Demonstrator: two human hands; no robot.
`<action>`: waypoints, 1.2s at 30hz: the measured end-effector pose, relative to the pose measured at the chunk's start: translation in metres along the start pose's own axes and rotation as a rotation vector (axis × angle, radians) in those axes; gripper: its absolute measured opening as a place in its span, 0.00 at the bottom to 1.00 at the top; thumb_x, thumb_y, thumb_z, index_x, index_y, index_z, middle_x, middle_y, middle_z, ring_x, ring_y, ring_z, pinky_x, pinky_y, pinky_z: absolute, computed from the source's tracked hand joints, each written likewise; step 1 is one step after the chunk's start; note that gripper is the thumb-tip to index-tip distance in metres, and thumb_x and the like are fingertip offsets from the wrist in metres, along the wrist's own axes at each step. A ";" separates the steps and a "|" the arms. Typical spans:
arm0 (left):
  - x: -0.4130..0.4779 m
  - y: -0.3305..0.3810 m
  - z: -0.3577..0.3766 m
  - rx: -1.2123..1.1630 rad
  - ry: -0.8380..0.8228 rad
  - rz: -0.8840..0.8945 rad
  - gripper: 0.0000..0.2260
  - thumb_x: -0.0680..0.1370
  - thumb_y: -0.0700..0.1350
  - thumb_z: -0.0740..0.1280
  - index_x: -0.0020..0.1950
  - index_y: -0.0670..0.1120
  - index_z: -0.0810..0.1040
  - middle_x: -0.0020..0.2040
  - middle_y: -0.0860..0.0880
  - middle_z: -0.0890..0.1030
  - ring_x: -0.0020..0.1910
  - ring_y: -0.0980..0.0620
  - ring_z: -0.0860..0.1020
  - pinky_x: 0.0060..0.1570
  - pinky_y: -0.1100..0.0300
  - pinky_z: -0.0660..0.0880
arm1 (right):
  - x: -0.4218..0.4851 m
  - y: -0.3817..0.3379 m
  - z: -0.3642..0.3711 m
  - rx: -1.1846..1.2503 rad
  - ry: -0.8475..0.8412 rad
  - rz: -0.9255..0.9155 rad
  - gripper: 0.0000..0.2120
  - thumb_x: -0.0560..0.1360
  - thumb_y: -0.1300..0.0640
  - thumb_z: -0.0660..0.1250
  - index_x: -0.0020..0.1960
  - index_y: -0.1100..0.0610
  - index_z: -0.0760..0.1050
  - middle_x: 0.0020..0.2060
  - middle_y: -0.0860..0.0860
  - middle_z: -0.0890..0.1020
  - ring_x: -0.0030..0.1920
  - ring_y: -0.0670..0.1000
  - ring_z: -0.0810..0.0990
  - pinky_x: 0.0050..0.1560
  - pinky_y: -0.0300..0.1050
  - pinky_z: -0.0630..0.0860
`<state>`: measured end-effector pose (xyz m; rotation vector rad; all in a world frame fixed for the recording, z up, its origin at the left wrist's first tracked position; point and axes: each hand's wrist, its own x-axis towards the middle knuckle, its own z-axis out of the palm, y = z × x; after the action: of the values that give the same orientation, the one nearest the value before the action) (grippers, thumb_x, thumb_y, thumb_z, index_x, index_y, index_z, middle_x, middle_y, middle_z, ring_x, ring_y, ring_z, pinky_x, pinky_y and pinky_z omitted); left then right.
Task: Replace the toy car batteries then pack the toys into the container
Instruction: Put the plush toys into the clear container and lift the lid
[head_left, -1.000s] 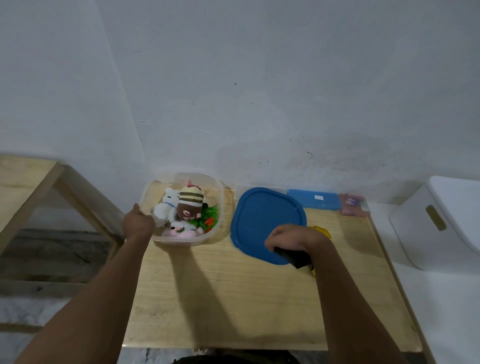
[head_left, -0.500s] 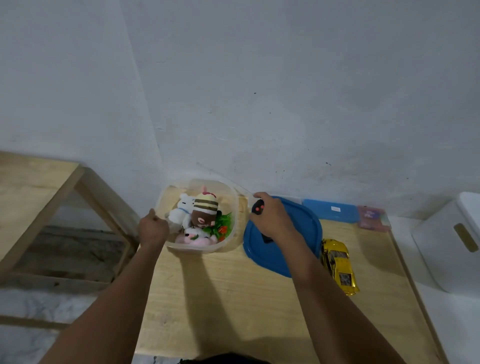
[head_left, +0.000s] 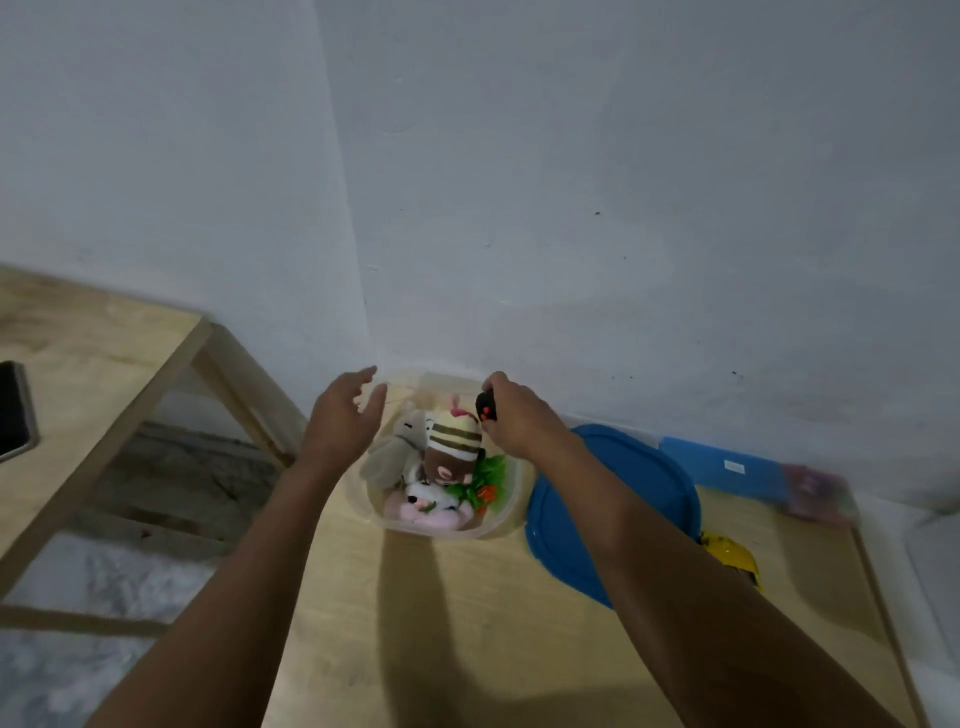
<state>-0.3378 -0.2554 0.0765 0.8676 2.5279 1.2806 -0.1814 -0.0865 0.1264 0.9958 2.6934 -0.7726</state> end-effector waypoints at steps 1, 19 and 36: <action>0.005 -0.007 0.004 0.136 -0.081 0.043 0.17 0.80 0.47 0.66 0.67 0.43 0.77 0.60 0.46 0.80 0.57 0.46 0.78 0.54 0.56 0.73 | 0.005 -0.002 0.001 -0.013 -0.003 -0.006 0.21 0.77 0.57 0.66 0.67 0.53 0.65 0.60 0.57 0.75 0.55 0.57 0.76 0.54 0.54 0.76; -0.010 -0.021 0.042 0.852 -0.181 0.127 0.07 0.73 0.41 0.68 0.43 0.47 0.87 0.62 0.43 0.77 0.64 0.38 0.69 0.56 0.43 0.66 | 0.040 0.003 0.054 0.272 0.313 0.153 0.10 0.75 0.57 0.70 0.56 0.57 0.78 0.54 0.53 0.77 0.52 0.52 0.77 0.53 0.49 0.78; -0.015 -0.014 0.019 0.128 -0.018 0.003 0.20 0.80 0.35 0.59 0.73 0.41 0.70 0.74 0.39 0.65 0.66 0.39 0.72 0.60 0.49 0.73 | 0.005 -0.010 0.057 0.347 0.357 0.189 0.12 0.82 0.55 0.54 0.58 0.50 0.75 0.58 0.51 0.75 0.51 0.52 0.76 0.49 0.48 0.76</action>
<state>-0.3236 -0.2575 0.0518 0.9047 2.6188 1.1169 -0.1925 -0.1197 0.0805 1.5778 2.7427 -1.1441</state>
